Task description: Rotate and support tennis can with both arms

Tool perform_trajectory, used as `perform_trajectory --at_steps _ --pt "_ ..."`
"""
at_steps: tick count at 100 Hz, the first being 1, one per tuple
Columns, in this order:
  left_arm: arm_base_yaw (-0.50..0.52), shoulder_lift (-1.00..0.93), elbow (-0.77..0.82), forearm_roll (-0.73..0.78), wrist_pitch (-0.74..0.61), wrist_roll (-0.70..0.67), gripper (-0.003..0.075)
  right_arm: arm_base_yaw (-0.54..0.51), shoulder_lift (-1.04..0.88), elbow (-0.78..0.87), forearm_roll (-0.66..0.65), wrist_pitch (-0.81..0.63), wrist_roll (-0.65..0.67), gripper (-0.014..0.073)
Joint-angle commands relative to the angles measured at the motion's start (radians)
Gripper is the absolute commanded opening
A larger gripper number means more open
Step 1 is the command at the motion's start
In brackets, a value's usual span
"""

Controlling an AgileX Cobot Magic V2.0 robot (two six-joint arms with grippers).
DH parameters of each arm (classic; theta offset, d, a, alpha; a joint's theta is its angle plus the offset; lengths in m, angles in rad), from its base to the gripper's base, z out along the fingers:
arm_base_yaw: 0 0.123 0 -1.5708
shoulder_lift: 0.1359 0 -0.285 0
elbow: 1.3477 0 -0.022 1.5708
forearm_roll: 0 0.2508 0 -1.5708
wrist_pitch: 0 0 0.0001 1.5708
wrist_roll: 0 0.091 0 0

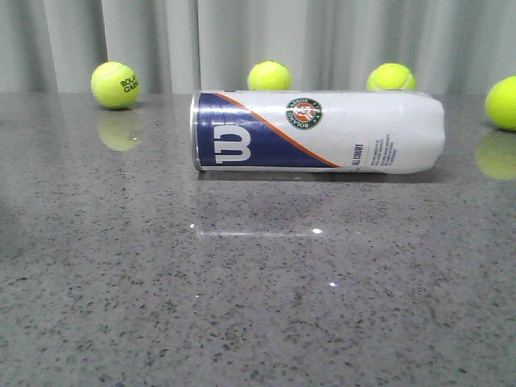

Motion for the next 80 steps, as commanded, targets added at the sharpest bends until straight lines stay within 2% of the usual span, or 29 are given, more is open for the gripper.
perform_trajectory --at_steps 1,16,30,61,80 --pt "-0.018 0.07 -0.068 -0.206 -0.027 0.084 0.0548 0.001 0.012 -0.025 -0.006 -0.075 -0.009 -0.0059" --pt "-0.077 0.208 -0.118 -0.493 0.002 0.216 0.0548 0.001 0.012 -0.025 -0.006 -0.075 -0.009 -0.0059" --pt "-0.16 0.343 -0.164 -0.659 -0.004 0.334 0.0548 0.001 0.012 -0.025 -0.006 -0.075 -0.009 -0.0059" --pt "-0.298 0.636 -0.298 -0.888 -0.004 0.478 0.0548 0.001 0.012 -0.025 -0.006 -0.075 -0.009 -0.0059" --pt "-0.341 0.766 -0.372 -0.928 -0.002 0.506 0.0548 0.001 0.012 -0.025 -0.006 -0.075 -0.009 -0.0059"
